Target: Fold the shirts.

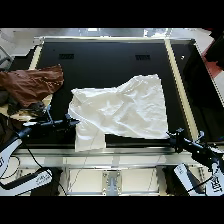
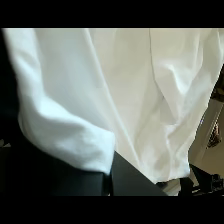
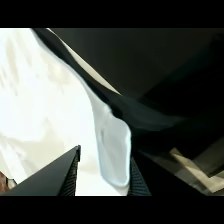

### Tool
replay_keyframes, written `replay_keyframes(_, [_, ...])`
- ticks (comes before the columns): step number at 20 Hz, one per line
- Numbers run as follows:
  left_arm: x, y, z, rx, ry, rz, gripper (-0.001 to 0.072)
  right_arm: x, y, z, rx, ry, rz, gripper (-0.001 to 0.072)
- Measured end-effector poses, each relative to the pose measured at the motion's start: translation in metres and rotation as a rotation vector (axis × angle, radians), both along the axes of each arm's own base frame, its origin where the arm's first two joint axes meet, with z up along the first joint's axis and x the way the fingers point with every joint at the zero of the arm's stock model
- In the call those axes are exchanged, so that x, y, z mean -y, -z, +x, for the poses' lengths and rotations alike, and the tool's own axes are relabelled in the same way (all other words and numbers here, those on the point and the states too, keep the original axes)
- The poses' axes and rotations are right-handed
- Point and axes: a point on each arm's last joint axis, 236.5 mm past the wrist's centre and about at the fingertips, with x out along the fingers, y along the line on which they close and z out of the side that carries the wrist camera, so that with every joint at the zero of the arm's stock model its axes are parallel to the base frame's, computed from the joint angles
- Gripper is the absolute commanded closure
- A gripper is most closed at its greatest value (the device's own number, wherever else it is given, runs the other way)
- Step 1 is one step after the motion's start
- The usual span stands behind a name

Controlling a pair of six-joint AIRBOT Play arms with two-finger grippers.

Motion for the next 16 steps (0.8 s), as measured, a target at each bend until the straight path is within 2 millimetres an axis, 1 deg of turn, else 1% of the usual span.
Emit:
replay_keyframes(1, [0.0, 0.0, 0.0, 0.0, -0.001, 0.001, 0.0694, -0.001, 0.002, 0.004, 0.004, -0.014, -0.023, 0.0636])
replay_keyframes(2, [0.0, 0.0, 0.0, 0.001, -0.001, 0.002, 0.0694, -0.001, 0.003, 0.007, 0.004, -0.032, -0.05, 0.0698])
replay_keyframes(4, [-0.002, -0.001, 0.002, 0.008, -0.002, 0.005, 0.0694, -0.003, -0.002, 0.016, 0.028, -0.069, -0.084, 0.07])
replay_keyframes(5, [-0.003, -0.002, 0.005, 0.019, -0.003, 0.01, 0.0695, -0.004, -0.011, 0.024, 0.063, -0.091, -0.092, 0.0701])
replay_keyframes(6, [-0.006, -0.006, 0.01, 0.041, -0.007, 0.014, 0.0695, -0.004, -0.025, 0.035, 0.115, -0.12, -0.105, 0.0701])
replay_keyframes(7, [-0.01, -0.015, 0.017, 0.079, -0.011, 0.016, 0.0697, -0.004, -0.042, 0.043, 0.165, -0.156, -0.123, 0.0701])
replay_keyframes(8, [-0.014, -0.031, 0.027, 0.138, -0.011, 0.016, 0.0697, -0.003, -0.066, 0.055, 0.231, -0.19, -0.149, 0.0701])
replay_keyframes(9, [-0.017, -0.05, 0.036, 0.205, -0.004, 0.018, 0.0698, -0.001, -0.095, 0.065, 0.306, -0.234, -0.19, 0.0701])
replay_keyframes(10, [-0.022, -0.077, 0.045, 0.294, 0.005, 0.026, 0.0698, 0.0, -0.13, 0.073, 0.382, -0.29, -0.253, 0.0701])
replay_keyframes(11, [-0.026, -0.11, 0.053, 0.395, 0.019, 0.047, 0.0698, 0.0, -0.164, 0.077, 0.45, -0.346, -0.326, 0.0701])
replay_keyframes(12, [-0.031, -0.144, 0.057, 0.495, 0.036, 0.085, 0.0697, -0.003, -0.203, 0.077, 0.516, -0.414, -0.425, 0.0701])
replay_keyframes(13, [-0.035, -0.183, 0.057, 0.608, 0.057, 0.146, 0.0698, -0.005, -0.242, 0.073, 0.573, -0.471, -0.548, 0.0701])
replay_keyframes(14, [-0.039, -0.225, 0.054, 0.722, 0.068, 0.223, 0.0698, -0.008, -0.281, 0.067, 0.622, -0.503, -0.666, 0.07])
replay_keyframes(16, [-0.047, -0.308, 0.037, 0.922, 0.048, 0.395, 0.0698, -0.015, -0.362, 0.046, 0.71, -0.515, -0.93, 0.0701])
